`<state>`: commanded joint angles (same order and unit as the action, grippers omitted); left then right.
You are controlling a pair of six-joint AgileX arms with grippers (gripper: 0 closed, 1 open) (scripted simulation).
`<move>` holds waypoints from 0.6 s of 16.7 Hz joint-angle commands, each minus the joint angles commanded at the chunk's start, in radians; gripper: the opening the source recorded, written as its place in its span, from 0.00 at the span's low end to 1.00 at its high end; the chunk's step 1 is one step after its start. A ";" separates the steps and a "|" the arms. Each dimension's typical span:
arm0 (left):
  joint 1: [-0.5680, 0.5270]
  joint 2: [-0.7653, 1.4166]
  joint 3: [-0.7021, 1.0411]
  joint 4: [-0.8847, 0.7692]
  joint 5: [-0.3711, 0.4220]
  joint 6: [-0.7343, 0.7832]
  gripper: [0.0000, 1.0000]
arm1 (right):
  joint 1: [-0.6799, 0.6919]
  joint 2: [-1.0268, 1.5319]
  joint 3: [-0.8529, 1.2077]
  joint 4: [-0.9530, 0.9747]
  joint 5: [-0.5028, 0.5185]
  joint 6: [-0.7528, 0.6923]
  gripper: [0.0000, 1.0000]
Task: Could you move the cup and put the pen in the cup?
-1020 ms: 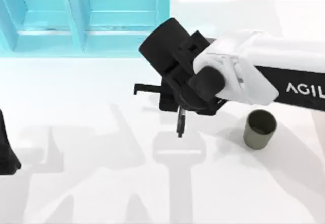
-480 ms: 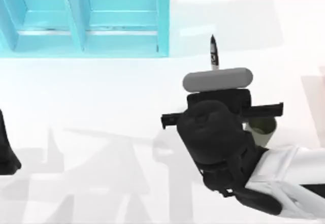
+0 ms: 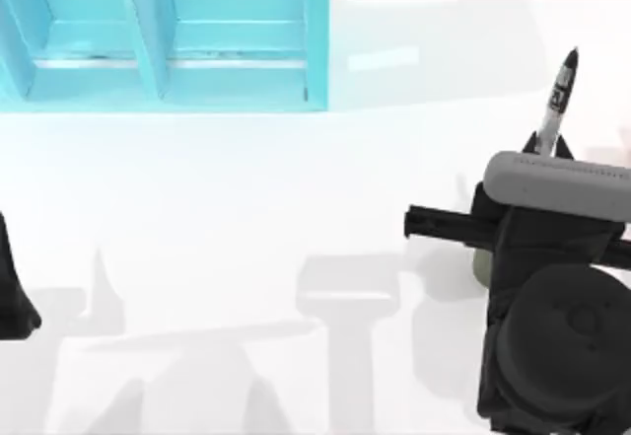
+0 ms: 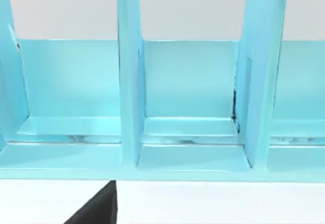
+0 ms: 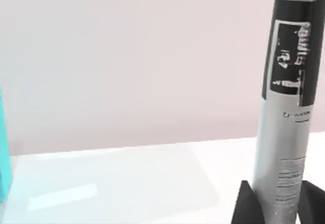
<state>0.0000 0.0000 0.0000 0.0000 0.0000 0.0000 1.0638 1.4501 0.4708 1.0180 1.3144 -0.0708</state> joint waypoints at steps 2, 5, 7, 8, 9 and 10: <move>0.000 0.000 0.000 0.000 0.000 0.000 1.00 | 0.007 -0.031 -0.015 0.036 0.024 -0.021 0.00; 0.000 0.000 0.000 0.000 0.000 0.000 1.00 | 0.008 -0.036 -0.017 0.040 0.028 -0.024 0.00; 0.000 0.000 0.000 0.000 0.000 0.000 1.00 | 0.003 -0.032 -0.014 0.039 0.027 -0.022 0.00; 0.000 0.000 0.000 0.000 0.000 0.000 1.00 | 0.000 -0.028 -0.014 0.042 0.023 -0.020 0.00; 0.000 0.000 0.000 0.000 0.000 0.000 1.00 | -0.013 -0.015 -0.012 0.051 0.010 -0.016 0.00; 0.000 0.000 0.000 0.000 0.000 0.000 1.00 | -0.036 0.001 -0.010 0.060 -0.013 -0.010 0.00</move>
<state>0.0000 0.0000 0.0000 0.0000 0.0000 0.0000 1.0277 1.4515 0.4612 1.0781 1.3011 -0.0805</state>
